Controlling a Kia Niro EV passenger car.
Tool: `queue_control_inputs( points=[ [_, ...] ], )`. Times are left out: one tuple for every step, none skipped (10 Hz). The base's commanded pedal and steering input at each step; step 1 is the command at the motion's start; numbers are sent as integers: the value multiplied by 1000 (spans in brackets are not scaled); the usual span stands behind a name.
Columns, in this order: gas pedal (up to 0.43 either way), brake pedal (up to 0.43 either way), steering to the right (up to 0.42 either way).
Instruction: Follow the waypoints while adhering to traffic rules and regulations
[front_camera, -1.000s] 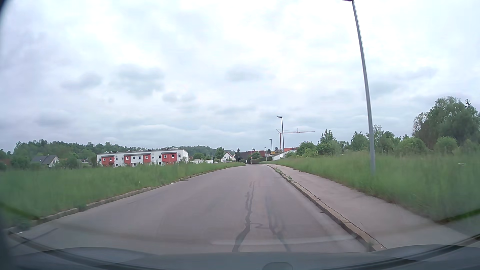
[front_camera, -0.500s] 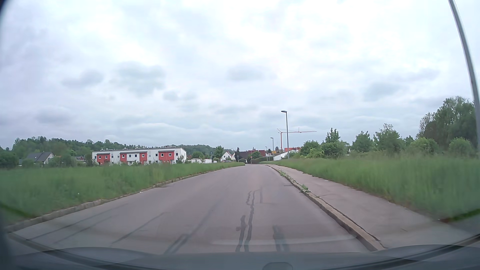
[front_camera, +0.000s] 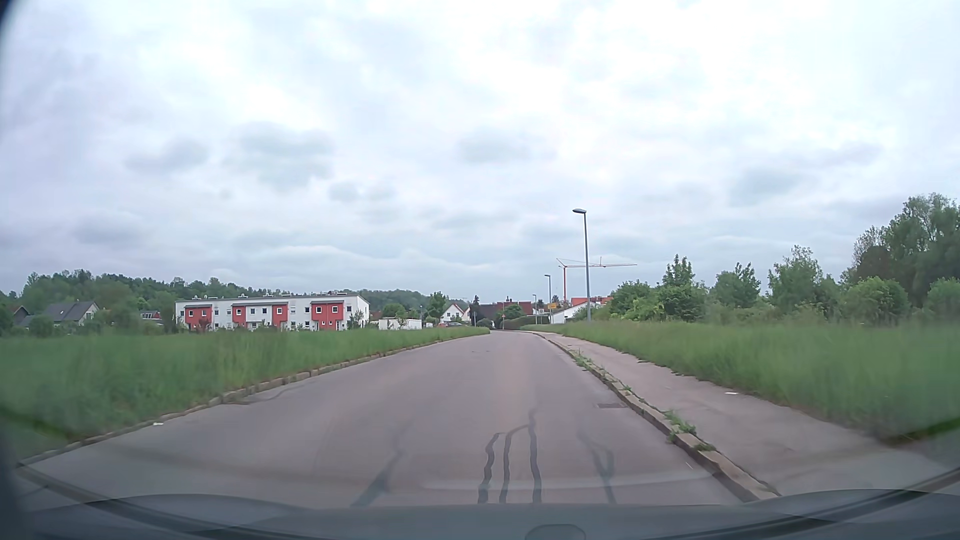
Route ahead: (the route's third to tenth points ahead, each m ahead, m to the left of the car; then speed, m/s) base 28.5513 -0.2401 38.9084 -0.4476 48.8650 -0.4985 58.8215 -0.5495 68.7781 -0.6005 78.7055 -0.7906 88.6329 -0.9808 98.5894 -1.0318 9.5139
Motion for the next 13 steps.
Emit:
queue_control_inputs(
  points=[
    [157, 0, -1],
    [79, 0, -1],
    [8, 0, -1],
    [0, 0, 0],
    [0, 0, 0],
    [0, 0, 2],
    [0, 0, 3],
    [20, 0, 3],
    [47, 0, 3],
    [59, 0, 3],
    [59, 0, 3],
    [59, 0, 2],
    [67, 0, 2]
  ],
)
